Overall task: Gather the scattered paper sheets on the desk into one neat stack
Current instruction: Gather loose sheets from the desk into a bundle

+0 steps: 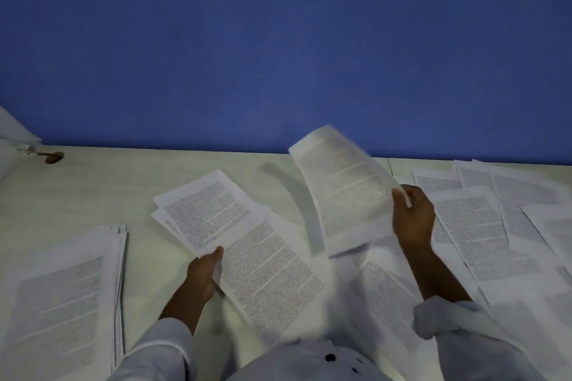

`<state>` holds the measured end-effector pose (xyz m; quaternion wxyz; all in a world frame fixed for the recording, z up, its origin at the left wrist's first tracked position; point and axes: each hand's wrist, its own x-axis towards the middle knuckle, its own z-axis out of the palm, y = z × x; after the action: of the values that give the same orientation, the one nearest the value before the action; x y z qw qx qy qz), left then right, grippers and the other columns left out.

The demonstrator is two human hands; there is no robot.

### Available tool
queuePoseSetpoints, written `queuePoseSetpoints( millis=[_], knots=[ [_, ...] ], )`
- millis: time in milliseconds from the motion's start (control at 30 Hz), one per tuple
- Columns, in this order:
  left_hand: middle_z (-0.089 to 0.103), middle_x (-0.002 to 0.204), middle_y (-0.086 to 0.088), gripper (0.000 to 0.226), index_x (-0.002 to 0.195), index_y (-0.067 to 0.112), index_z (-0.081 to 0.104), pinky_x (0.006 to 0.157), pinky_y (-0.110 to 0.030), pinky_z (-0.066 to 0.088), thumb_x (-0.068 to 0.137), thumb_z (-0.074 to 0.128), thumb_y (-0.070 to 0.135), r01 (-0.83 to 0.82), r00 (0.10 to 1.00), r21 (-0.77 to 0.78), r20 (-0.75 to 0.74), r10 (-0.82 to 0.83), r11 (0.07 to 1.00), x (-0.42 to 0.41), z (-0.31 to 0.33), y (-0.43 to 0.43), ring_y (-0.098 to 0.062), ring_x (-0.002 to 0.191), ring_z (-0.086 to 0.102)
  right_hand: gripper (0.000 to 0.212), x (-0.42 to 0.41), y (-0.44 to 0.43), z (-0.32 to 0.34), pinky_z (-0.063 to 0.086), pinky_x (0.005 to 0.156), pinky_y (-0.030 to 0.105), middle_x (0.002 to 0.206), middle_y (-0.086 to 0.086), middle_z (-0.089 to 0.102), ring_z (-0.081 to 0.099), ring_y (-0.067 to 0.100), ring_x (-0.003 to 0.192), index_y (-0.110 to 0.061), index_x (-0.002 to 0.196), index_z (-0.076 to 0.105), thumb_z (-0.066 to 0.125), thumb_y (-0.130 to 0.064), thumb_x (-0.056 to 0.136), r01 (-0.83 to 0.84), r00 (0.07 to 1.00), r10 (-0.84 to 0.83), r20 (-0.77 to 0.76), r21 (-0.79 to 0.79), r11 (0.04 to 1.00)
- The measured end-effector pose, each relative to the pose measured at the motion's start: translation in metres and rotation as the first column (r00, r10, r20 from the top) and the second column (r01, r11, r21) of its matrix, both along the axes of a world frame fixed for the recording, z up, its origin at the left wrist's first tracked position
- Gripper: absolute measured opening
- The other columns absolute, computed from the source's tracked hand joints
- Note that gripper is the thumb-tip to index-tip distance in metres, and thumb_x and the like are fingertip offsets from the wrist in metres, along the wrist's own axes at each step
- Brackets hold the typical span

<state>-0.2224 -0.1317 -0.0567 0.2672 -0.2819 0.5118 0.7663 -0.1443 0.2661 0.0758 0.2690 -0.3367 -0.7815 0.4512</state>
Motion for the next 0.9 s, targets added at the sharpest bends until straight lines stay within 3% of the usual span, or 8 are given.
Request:
queuePoseSetpoints(
  millis=[100,167,267,367,567,700,800,900],
  knots=[
    [0.051,0.142,-0.018,0.048,0.141,0.002,0.045,0.114,-0.054,0.029,0.096,0.054,0.017,0.045,0.998,-0.020,0.051,-0.044,0.999,0.005,-0.005,0.005,-0.034,0.129,0.049,0.026,0.004,0.005,0.012,0.049,0.078,0.024,0.103,0.005,0.066,0.061,0.016,0.094,-0.007,0.112,0.063,0.057,-0.027,0.096,0.015,0.995,-0.020,-0.102,-0.052,0.999],
    [0.053,0.139,-0.018,0.045,0.139,0.001,0.047,0.113,-0.053,0.032,0.097,0.054,0.015,0.070,0.996,-0.029,0.058,-0.068,0.997,0.007,-0.002,0.012,-0.034,0.127,0.050,0.022,0.004,0.003,0.014,0.047,0.076,0.022,0.101,0.002,0.066,0.061,0.014,0.091,-0.008,0.110,0.064,0.058,-0.024,0.096,-0.048,0.995,0.041,-0.093,-0.074,0.996],
    [0.060,0.130,-0.017,0.037,0.132,0.003,0.054,0.103,-0.049,0.044,0.097,0.054,0.013,0.103,0.994,-0.042,0.025,-0.102,0.994,0.007,0.005,0.024,-0.034,0.120,0.056,0.014,0.005,-0.009,-0.006,0.046,0.075,0.027,0.094,0.002,0.066,0.061,0.016,0.085,-0.010,0.101,0.065,0.057,-0.020,0.096,-0.205,0.973,0.211,0.093,-0.062,0.977],
    [0.065,0.125,-0.016,0.034,0.128,0.003,0.059,0.096,-0.047,0.049,0.096,0.057,0.014,0.133,0.991,-0.050,-0.024,-0.134,0.990,0.005,0.008,0.035,-0.034,0.114,0.062,0.012,0.013,-0.028,-0.046,0.047,0.067,0.025,0.087,0.003,0.066,0.062,0.019,0.079,-0.011,0.092,0.064,0.058,-0.021,0.096,-0.338,0.885,0.354,0.302,-0.106,0.935],
    [0.064,0.127,-0.016,0.031,0.128,0.004,0.059,0.096,-0.045,0.048,0.098,0.052,0.009,0.154,0.988,-0.017,-0.030,-0.154,0.988,0.011,0.014,0.039,-0.033,0.116,0.061,0.012,0.034,-0.069,-0.100,0.042,0.079,0.030,0.097,0.008,0.059,0.057,0.025,0.095,-0.009,0.094,0.056,0.058,-0.021,0.093,-0.528,0.662,0.486,0.571,-0.106,0.843],
    [0.060,0.131,-0.018,0.033,0.132,0.004,0.055,0.094,-0.045,0.048,0.101,0.046,0.011,0.127,0.992,0.013,0.022,-0.127,0.992,0.014,0.013,0.036,-0.034,0.118,0.058,0.067,0.031,-0.088,-0.097,0.041,0.104,0.038,0.132,0.009,0.050,0.047,0.027,0.125,-0.006,0.136,0.041,0.068,-0.039,0.084,-0.571,0.555,0.514,0.654,-0.149,0.807],
    [0.062,0.126,-0.016,0.030,0.126,0.005,0.059,0.088,-0.044,0.050,0.101,0.046,0.014,0.104,0.993,0.044,0.044,-0.106,0.994,0.019,0.016,0.038,-0.033,0.110,0.060,0.084,0.024,-0.097,-0.093,0.045,0.101,0.039,0.134,0.009,0.049,0.048,0.026,0.124,-0.009,0.137,0.039,0.075,-0.050,0.074,-0.571,0.489,0.519,0.701,-0.192,0.798],
    [0.059,0.130,-0.017,0.027,0.119,0.006,0.064,0.092,-0.048,0.050,0.098,0.053,0.020,0.065,0.992,0.070,0.106,-0.072,0.995,0.022,0.011,0.037,-0.034,0.104,0.061,0.086,0.018,-0.098,-0.096,0.046,0.099,0.037,0.135,0.008,0.052,0.051,0.026,0.123,-0.009,0.136,0.042,0.077,-0.052,0.070,-0.551,0.474,0.537,0.698,-0.241,0.799]
  ],
)
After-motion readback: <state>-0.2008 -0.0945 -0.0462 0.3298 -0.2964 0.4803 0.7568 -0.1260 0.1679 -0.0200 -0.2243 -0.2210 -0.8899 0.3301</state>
